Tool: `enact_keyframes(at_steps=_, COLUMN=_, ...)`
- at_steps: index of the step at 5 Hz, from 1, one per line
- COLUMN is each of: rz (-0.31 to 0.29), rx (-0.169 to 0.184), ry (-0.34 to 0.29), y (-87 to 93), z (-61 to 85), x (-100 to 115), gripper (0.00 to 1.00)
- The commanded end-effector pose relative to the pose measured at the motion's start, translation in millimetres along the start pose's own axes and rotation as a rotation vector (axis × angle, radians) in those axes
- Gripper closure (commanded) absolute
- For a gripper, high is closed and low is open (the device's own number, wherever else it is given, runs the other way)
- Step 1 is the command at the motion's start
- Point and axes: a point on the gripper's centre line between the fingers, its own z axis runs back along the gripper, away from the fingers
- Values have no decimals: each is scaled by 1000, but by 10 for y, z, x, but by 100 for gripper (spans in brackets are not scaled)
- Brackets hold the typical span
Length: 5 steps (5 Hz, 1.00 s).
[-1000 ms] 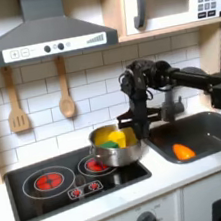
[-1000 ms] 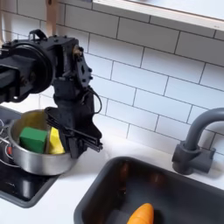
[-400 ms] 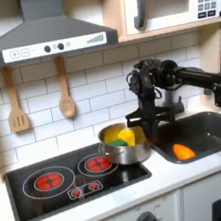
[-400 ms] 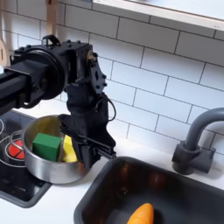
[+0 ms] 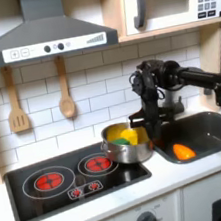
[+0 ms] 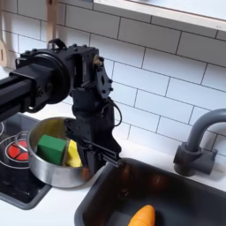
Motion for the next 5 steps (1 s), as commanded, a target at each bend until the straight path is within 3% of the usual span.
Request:
enact_keyframes(at_steps=1, rz=5, rx=13, ry=11, y=28, z=-10, x=-10, gripper=0)
enact_keyframes(at_steps=3, rz=-7, rx=8, ry=-3, y=-30, z=60, x=21, gripper=0)
enact_keyframes(at_steps=5, rz=22, rx=19, ry=-21, y=1, z=175, x=76, gripper=0)
